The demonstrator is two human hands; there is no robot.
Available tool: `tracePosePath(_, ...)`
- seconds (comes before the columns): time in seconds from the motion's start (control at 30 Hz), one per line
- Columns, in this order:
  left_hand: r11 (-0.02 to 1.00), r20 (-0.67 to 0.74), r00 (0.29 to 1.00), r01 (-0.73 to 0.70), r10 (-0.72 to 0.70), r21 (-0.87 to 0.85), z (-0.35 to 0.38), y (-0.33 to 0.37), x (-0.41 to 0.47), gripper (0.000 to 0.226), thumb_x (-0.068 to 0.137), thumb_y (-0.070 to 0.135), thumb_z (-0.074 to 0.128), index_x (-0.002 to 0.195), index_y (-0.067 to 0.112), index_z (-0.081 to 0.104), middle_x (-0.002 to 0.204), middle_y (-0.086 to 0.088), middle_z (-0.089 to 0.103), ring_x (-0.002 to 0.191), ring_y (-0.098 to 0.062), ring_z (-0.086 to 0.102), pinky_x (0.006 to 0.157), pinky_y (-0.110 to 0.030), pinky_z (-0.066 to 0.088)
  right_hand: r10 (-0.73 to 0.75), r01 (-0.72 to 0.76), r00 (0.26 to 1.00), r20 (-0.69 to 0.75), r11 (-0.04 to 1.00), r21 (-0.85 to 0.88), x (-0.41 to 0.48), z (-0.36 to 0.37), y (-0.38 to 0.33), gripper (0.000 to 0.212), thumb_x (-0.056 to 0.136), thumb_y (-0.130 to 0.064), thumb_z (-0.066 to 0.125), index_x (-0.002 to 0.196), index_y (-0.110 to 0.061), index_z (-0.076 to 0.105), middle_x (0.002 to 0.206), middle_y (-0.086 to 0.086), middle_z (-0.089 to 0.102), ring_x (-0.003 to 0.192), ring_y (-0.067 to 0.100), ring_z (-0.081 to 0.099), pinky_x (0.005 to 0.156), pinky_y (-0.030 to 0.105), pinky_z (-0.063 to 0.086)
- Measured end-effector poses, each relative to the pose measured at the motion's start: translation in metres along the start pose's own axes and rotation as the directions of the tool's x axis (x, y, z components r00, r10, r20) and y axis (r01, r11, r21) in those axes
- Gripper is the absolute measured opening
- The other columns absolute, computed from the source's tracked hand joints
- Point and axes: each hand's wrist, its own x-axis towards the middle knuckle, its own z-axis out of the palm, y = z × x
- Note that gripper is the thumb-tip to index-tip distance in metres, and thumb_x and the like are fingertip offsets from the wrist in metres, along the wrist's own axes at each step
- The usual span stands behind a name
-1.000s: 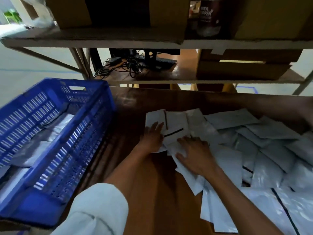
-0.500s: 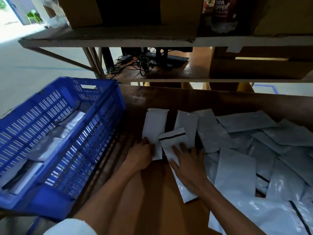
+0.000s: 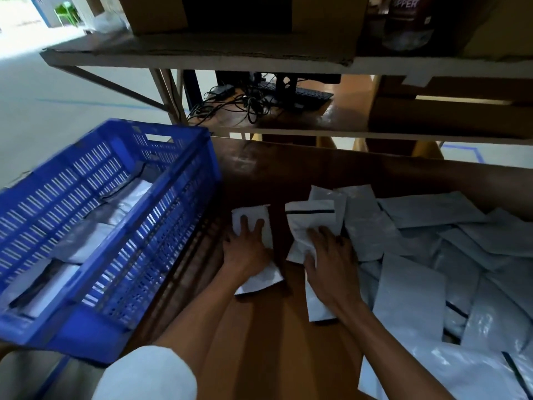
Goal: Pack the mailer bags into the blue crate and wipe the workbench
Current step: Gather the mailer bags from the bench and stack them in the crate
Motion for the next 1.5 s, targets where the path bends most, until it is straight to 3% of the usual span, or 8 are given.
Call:
tracePosePath(0.1,1.000,-0.048,0.999,-0.005,0.004,-0.021,-0.007,-0.008,-0.006,0.075,0.085,0.067,0.056,0.149,0.041,0.026,0.164,-0.004,0.009,0.145,-0.048,0.023,0.113,-0.061,0.033,-0.020,0.037,0.985,0.169,0.994,-0.099,0.004,0.009,-0.007,0.060,0.094,-0.053,0.046,0.151,-0.037,0.037,0.159,0.005,0.033,0.136,0.042,0.035,0.105,0.062,0.037)
tracePosePath(0.37,0.997,0.042,0.999,-0.032,0.030,0.067,-0.008,-0.010,-0.033,0.074,0.105,0.045,0.038,0.160,0.041,-0.012,0.165,-0.013,-0.029,0.147,-0.060,-0.006,0.115,-0.070,0.018,-0.062,0.106,0.951,0.303,0.986,-0.130,0.019,0.005,-0.028,0.060,0.097,-0.044,0.017,0.156,-0.039,0.027,0.164,0.005,0.026,0.138,0.043,0.033,0.108,0.063,0.032)
tracePosePath(0.53,0.999,-0.380,0.925,-0.028,0.014,-0.031,-0.091,-0.026,-0.085,0.075,0.102,0.051,0.038,0.159,0.043,-0.010,0.168,-0.008,-0.021,0.133,-0.048,0.030,0.101,-0.056,0.042,-0.328,0.325,0.945,0.008,0.939,0.114,0.053,-0.042,-0.084,0.053,0.102,-0.028,0.042,0.152,-0.035,0.027,0.158,0.001,0.032,0.134,0.036,0.039,0.101,0.056,0.042)
tracePosePath(0.73,0.972,-0.712,0.674,0.232,-0.194,-0.046,-0.220,-0.112,-0.127,0.069,0.097,0.060,0.027,0.159,0.049,0.000,0.171,-0.005,-0.002,0.124,-0.042,0.039,0.102,-0.058,0.036,-0.647,0.754,0.656,-0.388,0.541,0.372,0.106,-0.085,-0.244,0.052,0.101,-0.020,0.050,0.152,-0.017,0.041,0.154,0.008,0.045,0.139,0.015,0.032,0.118,0.034,0.022)
tracePosePath(0.93,0.867,-0.518,0.706,0.469,-0.484,-0.170,-0.244,-0.214,-0.094,0.069,0.103,0.048,0.036,0.160,0.040,-0.001,0.167,-0.019,-0.009,0.141,-0.060,0.014,0.112,-0.070,0.018,-0.811,0.768,0.574,-0.111,0.486,0.417,0.174,-0.048,-0.380,0.051,0.102,-0.033,0.044,0.152,-0.025,0.041,0.153,0.002,0.048,0.134,0.029,0.043,0.112,0.046,0.033)
tracePosePath(1.07,0.906,-0.357,0.847,0.424,-0.395,0.002,-0.223,-0.248,-0.031,0.048,0.096,0.041,0.034,0.143,0.030,0.037,0.167,-0.017,-0.021,0.141,-0.068,-0.003,0.105,-0.082,0.015,-0.820,0.791,0.560,0.121,0.572,0.217,0.236,0.001,-0.402,0.059,0.095,-0.051,0.034,0.149,-0.031,0.045,0.151,0.003,0.050,0.135,0.035,0.045,0.108,0.054,0.037)
tracePosePath(1.27,0.848,-0.066,0.850,0.510,-0.523,-0.143,-0.196,-0.261,0.072,0.096,0.064,0.046,0.039,0.156,0.024,0.026,0.164,-0.022,-0.026,0.136,-0.072,-0.009,0.105,-0.079,0.012,-0.794,0.858,0.494,0.354,0.512,-0.048,0.307,0.059,-0.382,0.044,0.106,-0.029,0.040,0.149,-0.021,0.042,0.145,0.020,0.050,0.128,0.048,0.046,0.104,0.050,0.037)
tracePosePath(1.5,0.864,-0.043,0.867,0.487,-0.496,-0.127,-0.166,-0.257,0.129,0.087,0.095,0.065,0.035,0.162,0.015,0.010,0.165,-0.031,-0.012,0.146,-0.063,-0.005,0.110,-0.073,0.018,-0.628,0.892,0.423,0.654,0.418,-0.175,0.338,0.099,-0.388,0.043,0.102,-0.041,0.034,0.139,-0.025,0.051,0.144,0.009,0.053,0.127,0.031,0.054,0.107,0.046,0.041)
